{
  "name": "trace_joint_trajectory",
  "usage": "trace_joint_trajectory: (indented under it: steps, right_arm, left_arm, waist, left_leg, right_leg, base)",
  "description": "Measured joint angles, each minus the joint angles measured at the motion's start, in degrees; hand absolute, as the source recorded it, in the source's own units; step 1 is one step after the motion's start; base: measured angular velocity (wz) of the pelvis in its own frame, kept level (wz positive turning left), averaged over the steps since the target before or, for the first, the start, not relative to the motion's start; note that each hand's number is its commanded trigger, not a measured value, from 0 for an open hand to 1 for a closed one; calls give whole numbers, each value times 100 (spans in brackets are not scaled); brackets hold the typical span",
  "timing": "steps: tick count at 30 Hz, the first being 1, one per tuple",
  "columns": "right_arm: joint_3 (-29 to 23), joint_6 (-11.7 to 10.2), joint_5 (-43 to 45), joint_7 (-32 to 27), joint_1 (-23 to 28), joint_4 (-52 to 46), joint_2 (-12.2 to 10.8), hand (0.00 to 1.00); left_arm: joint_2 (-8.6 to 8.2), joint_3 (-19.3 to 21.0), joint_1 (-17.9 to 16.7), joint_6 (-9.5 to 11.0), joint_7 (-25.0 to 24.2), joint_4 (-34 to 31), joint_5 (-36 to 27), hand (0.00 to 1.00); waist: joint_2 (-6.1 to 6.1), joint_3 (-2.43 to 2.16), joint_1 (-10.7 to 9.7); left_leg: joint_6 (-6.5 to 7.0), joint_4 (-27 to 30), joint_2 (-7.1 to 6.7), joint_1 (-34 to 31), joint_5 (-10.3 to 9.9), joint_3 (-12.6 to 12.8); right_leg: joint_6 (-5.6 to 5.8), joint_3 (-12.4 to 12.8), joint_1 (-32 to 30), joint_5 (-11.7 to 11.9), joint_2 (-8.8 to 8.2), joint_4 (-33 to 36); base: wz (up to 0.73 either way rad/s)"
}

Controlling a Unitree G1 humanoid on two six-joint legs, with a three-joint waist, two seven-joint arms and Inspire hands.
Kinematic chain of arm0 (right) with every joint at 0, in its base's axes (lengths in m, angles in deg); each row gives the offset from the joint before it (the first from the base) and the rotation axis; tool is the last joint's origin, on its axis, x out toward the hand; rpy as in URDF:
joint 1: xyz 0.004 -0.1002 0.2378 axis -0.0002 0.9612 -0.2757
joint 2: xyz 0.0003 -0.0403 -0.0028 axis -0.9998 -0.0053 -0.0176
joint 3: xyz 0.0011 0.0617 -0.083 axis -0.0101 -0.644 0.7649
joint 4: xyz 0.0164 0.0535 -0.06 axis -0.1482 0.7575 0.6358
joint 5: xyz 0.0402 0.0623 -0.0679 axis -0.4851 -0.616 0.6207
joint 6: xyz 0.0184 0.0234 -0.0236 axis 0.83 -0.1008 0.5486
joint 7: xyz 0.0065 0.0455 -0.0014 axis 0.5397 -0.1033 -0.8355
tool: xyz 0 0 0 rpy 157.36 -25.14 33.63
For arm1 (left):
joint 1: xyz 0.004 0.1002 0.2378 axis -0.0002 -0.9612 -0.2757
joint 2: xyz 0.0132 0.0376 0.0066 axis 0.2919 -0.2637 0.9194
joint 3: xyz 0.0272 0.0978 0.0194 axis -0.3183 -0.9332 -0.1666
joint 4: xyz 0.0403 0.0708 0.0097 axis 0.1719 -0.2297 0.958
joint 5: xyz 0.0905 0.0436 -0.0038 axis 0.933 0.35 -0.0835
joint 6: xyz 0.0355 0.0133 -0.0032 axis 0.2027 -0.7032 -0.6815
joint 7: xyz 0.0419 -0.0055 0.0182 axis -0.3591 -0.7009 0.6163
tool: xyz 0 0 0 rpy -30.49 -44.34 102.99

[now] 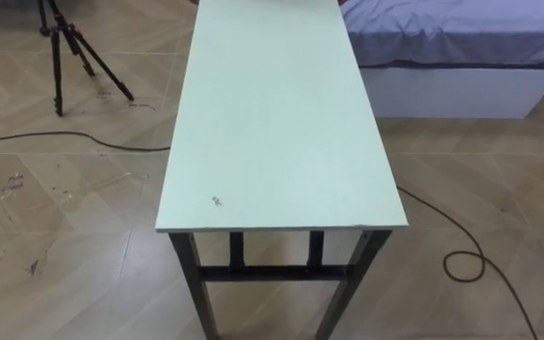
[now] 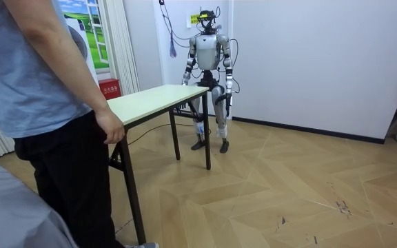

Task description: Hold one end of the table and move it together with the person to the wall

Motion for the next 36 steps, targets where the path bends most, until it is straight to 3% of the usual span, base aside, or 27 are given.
trace_joint_trajectory:
  steps: [5,13,18,27,36]
  right_arm:
    - [16,14,-577,185,90,-380,-30,0]
    - [156,129,-1540,385,511,-1599,-214,0]
    - [291,196,-2003,403,445,-2266,-208,0]
    - [445,422,-2473,614,464,-3375,-187,0]
    - [471,558,-2763,568,469,-3836,-142,0]
  left_arm:
    - [14,-326,-3,4,-408,-472,-838,0]
    - [-13,-786,-7,-36,-915,-1403,-2729,0]
    - [-22,-926,117,-46,-1035,-1983,-3043,0]
    - [22,-1116,76,-275,-1028,-2956,-3859,0]
    - [51,-1050,58,-409,-1017,-3706,-3862,0]
  waist:
    - [21,7,6]
    - [78,10,5]
    - [97,8,-13]
    - [70,37,-37]
    - [81,54,-7]
  left_leg:
    - [0,3,-1,1,0,11]
    - [0,5,-14,-81,0,50]
    - [0,4,-22,-67,1,50]
    - [1,3,-30,-67,1,63]
    - [1,7,-38,-99,1,120]
  right_leg:
    - [4,6,-2,-2,-2,-5]
    - [17,28,-103,-11,-16,13]
    - [16,53,-135,-21,-27,83]
    - [17,53,-139,-22,-40,103]
    - [12,147,-254,-45,-47,203]
  base:
    - [0]
    - [-2]
    - [-2]
    - [0]
    - [-4]
